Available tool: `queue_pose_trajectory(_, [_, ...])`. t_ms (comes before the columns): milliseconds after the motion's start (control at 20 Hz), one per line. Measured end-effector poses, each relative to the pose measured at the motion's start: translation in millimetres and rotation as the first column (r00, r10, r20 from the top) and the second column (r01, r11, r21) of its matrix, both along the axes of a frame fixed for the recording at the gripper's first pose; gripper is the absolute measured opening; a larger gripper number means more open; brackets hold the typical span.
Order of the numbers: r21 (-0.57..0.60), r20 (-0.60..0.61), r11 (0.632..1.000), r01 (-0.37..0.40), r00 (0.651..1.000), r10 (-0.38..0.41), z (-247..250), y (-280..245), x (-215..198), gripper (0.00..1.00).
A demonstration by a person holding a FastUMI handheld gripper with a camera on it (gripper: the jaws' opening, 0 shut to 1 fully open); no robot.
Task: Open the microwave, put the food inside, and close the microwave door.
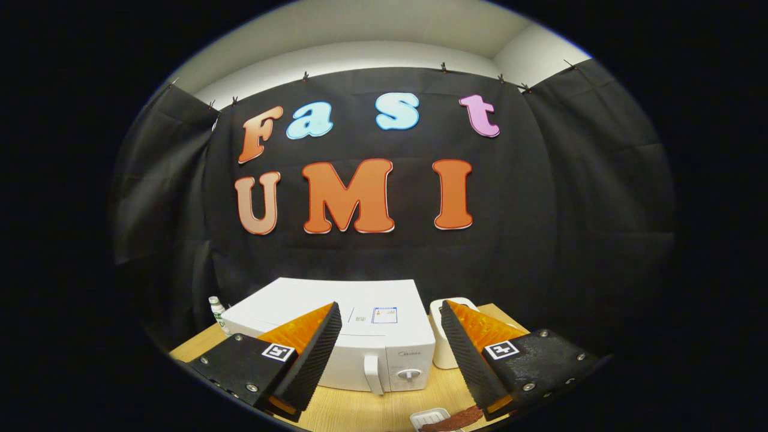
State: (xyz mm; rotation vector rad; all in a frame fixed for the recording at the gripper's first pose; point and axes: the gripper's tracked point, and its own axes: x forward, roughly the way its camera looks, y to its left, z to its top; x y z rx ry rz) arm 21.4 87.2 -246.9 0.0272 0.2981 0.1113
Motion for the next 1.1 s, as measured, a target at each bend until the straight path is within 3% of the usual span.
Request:
queue_pose_trajectory(400, [-0.089, -0.190, 0.990, -0.107, 0.978, 0.089, -117, 28, -10, 0.99])
queue_pose_trajectory(600, [-0.093, -0.262, 0.988, -0.125, 0.960, 0.097, -159, 36, -11, 0.95])
queue_pose_trajectory(900, [-0.129, -0.288, 0.978, -0.164, 0.950, 0.121, -190, 51, 5, 0.71])
queue_pose_trajectory(1100, [-0.183, -0.316, 0.975, -0.122, 0.947, 0.059, -208, 40, 10, 0.47])
